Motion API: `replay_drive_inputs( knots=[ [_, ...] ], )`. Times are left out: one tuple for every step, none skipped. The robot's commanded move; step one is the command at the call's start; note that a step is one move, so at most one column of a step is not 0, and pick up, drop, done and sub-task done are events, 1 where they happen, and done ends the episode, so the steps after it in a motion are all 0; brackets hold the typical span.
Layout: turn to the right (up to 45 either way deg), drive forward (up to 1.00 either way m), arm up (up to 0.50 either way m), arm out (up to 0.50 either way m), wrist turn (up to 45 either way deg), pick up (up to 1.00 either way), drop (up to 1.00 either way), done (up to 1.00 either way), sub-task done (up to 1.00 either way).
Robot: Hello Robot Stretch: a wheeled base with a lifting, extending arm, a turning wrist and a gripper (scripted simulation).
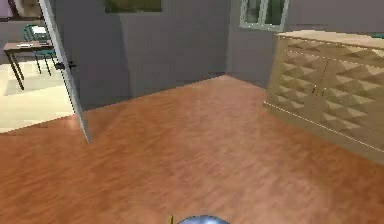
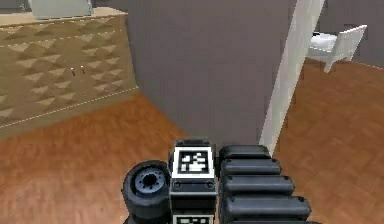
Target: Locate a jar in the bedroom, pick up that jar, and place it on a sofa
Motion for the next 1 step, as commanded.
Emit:
replay_drive_inputs(
  knots=[
    [45.0, 0.00, 0.00, 0.00, 0.0, 0.00, 0.00, 0.00, 0.00]
  ],
)
